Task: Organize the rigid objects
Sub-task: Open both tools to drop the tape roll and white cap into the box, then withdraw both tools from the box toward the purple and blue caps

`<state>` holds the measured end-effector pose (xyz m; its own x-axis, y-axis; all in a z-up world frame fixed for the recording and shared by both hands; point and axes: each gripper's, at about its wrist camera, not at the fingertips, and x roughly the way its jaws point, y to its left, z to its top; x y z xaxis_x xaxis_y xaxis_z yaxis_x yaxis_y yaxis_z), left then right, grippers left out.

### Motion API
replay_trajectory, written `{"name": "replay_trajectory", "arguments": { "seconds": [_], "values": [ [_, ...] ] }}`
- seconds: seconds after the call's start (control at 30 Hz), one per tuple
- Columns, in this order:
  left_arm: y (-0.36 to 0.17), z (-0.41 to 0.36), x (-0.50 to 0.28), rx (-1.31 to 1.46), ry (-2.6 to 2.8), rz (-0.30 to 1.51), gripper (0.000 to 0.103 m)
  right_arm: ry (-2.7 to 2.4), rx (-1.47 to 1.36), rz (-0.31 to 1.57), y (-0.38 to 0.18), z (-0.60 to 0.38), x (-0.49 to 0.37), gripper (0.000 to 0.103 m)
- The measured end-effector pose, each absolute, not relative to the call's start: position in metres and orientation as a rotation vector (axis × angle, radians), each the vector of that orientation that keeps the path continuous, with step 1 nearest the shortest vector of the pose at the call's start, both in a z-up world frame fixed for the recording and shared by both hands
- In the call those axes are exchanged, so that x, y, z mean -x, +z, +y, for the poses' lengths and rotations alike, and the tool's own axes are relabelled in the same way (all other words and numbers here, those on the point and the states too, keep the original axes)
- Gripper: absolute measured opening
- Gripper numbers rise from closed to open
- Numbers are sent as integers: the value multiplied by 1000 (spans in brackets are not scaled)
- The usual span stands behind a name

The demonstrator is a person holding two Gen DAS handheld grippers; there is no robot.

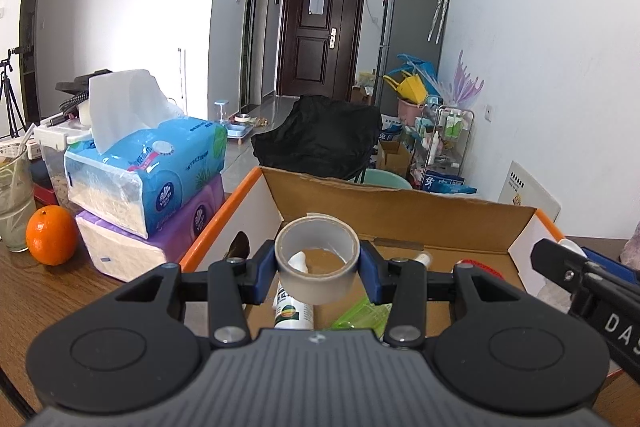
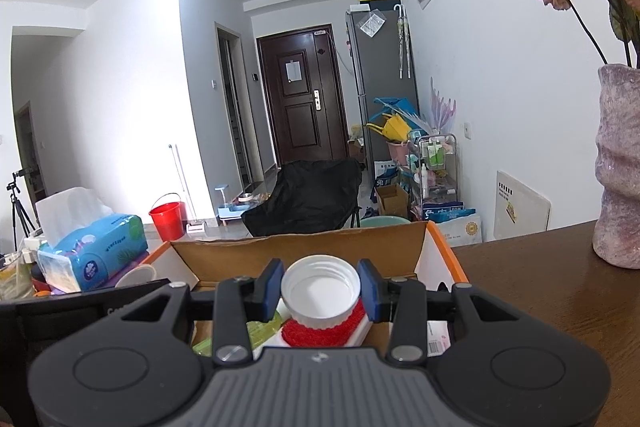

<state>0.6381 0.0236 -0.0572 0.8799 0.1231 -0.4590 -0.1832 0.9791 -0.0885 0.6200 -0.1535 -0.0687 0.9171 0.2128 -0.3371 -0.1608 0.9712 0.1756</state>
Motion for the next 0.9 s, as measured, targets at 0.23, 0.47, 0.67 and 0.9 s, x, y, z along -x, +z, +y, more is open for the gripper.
{"name": "replay_trajectory", "arguments": {
  "seconds": [0.23, 0.47, 0.67, 0.9],
  "values": [
    [-52, 31, -631, 146, 175, 434, 86, 152, -154, 394, -68, -160, -623, 63],
    [-47, 39, -626, 169, 208, 409, 103, 129, -119, 408, -70, -158, -624, 103],
    [-49, 39, -627, 162, 215, 425, 103, 127, -111, 411, -69, -155, -623, 103],
    [-47, 40, -624, 172, 211, 430, 103, 124, -106, 400, -66, -156, -619, 103]
  ]
}}
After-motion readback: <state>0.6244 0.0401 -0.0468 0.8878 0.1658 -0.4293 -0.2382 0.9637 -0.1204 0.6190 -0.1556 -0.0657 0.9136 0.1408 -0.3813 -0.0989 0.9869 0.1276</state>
